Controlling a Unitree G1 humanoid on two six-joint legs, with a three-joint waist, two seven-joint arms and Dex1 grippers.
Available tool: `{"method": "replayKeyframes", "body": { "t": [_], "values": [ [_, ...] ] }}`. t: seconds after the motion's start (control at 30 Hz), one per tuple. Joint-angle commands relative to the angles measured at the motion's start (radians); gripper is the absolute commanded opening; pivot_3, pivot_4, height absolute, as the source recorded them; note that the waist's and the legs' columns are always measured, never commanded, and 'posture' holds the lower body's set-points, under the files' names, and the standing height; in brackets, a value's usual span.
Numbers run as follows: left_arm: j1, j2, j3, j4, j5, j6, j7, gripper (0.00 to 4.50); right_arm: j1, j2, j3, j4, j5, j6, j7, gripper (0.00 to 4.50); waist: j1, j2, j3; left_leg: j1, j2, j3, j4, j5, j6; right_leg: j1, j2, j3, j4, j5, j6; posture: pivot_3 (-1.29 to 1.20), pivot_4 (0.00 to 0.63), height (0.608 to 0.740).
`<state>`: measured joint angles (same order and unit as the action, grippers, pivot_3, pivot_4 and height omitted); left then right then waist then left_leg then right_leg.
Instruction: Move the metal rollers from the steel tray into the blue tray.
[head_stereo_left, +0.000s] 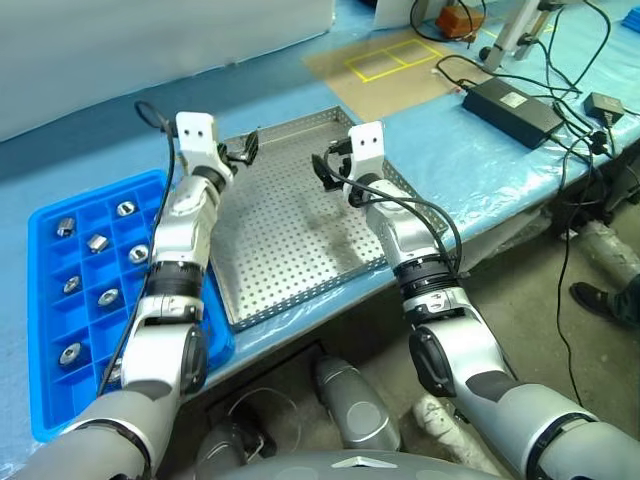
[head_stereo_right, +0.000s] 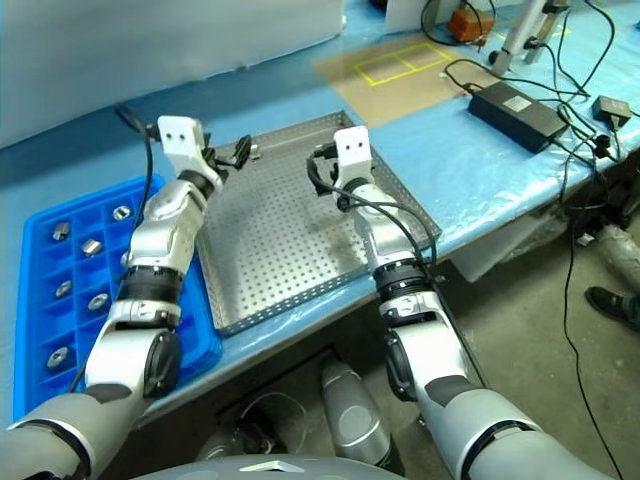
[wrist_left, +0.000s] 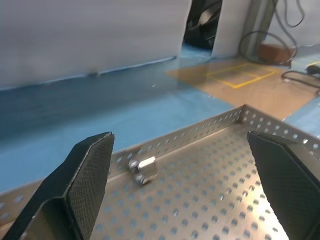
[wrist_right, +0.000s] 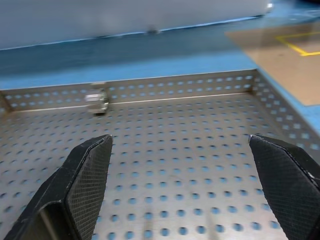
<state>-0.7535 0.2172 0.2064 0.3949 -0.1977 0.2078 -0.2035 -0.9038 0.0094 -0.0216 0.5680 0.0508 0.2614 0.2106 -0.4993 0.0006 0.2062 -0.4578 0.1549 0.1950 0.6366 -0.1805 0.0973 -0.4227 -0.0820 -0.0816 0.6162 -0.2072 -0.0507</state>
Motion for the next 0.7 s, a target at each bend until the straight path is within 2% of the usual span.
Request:
{"method": "replayKeyframes", "body": {
  "t": [0.03, 0.23, 0.4, 0.7],
  "values": [
    [0.041, 0.005, 0.012, -0.179, -0.013, 0.068, 0.05, 4.5, -0.056, 0.038, 0.014, 0.018, 0.021, -0.059, 0.023, 4.48, 0.025, 0.0, 0.0, 0.0, 0.0, 0.0, 0.001, 0.0, 0.0, 0.0, 0.0, 0.0, 0.001, 0.0, 0.0, -0.49, 0.15, 0.74],
    [0.11, -0.014, 0.031, -0.341, -0.016, 0.125, 0.136, 4.5, -0.193, 0.066, -0.016, 0.248, 0.009, -0.143, -0.023, 4.48, 0.133, 0.0, 0.0, 0.007, -0.001, 0.0, 0.003, 0.003, -0.001, 0.004, -0.006, -0.001, 0.009, 0.0, -0.001, -0.29, 0.15, 0.74],
    [0.179, -0.017, 0.055, -0.467, -0.011, 0.149, 0.195, 4.5, -0.312, 0.071, -0.038, 0.431, 0.014, -0.211, -0.035, 4.48, 0.255, 0.001, 0.001, 0.015, -0.001, 0.0, 0.002, 0.002, -0.005, 0.013, -0.007, -0.002, 0.008, 0.0, -0.001, -0.17, 0.15, 0.74],
    [0.254, -0.027, 0.083, -0.596, -0.033, 0.141, 0.226, 4.5, -0.363, 0.117, -0.037, 0.538, 0.002, -0.309, -0.022, 4.48, 0.478, 0.002, 0.001, 0.018, -0.001, 0.006, -0.011, 0.007, -0.014, 0.006, -0.006, 0.002, 0.009, 0.0, -0.002, -0.04, 0.15, 0.74]
  ]
}}
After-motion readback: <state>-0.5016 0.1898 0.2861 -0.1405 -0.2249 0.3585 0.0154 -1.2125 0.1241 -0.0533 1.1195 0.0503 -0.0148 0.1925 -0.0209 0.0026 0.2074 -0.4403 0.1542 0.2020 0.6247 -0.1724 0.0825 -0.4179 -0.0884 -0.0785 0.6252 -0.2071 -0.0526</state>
